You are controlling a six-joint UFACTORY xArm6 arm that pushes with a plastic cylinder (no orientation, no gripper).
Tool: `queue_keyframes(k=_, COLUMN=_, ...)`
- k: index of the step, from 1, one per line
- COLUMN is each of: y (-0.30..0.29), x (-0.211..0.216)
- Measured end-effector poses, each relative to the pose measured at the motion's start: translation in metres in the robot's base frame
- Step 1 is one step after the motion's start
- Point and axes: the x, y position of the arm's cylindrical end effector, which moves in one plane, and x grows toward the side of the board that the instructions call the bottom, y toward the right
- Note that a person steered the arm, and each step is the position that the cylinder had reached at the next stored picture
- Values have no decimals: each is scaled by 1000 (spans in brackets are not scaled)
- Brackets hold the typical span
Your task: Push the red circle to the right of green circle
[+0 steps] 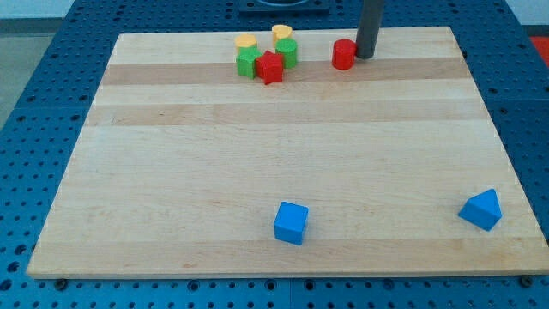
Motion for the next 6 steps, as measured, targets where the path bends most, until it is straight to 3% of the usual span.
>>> queue_keyframes(k=4, y=-8, x=1)
queue_keyframes(k=6, y=-49, x=1)
